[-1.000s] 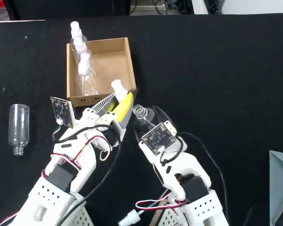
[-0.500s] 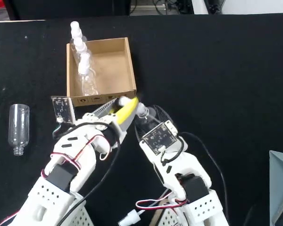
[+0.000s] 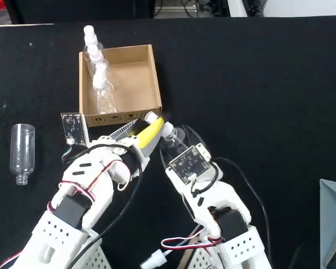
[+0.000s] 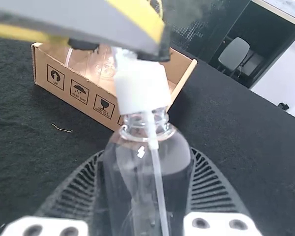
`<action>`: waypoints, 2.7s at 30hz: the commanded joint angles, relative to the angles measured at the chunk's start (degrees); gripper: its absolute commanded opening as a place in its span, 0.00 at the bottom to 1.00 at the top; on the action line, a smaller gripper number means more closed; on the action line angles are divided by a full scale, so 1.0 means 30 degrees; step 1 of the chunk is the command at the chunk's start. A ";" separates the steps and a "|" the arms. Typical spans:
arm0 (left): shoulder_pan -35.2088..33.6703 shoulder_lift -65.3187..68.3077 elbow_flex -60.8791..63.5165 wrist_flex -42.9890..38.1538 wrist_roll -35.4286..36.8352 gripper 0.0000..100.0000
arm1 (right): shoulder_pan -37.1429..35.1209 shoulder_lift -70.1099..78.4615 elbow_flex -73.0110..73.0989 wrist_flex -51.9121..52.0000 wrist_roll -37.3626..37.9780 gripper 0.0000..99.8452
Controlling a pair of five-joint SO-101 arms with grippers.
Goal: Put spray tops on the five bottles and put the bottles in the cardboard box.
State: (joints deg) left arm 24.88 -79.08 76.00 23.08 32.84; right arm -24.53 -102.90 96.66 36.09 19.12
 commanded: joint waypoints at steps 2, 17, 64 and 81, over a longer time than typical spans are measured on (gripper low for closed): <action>0.0044 -0.0498 -0.1568 -0.0029 0.0381 0.20 | -0.0234 -0.2066 -0.0103 -0.0410 -0.0117 0.12; -0.2125 -0.6886 0.0132 -0.0029 0.1553 0.20 | -0.0205 -0.2066 -0.0073 -0.0557 -0.0117 0.12; -0.2154 -0.6974 0.3297 -0.3194 -0.2139 0.20 | -0.1377 -0.2242 -0.3971 0.0029 -0.6505 0.12; -0.0689 -0.6945 0.3766 -0.3136 -0.3253 0.20 | -0.3194 -0.2242 -0.3971 0.1407 -0.5070 0.12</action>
State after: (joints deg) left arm 21.19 -99.47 87.34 14.73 24.75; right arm -32.97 -102.90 89.19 40.22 2.07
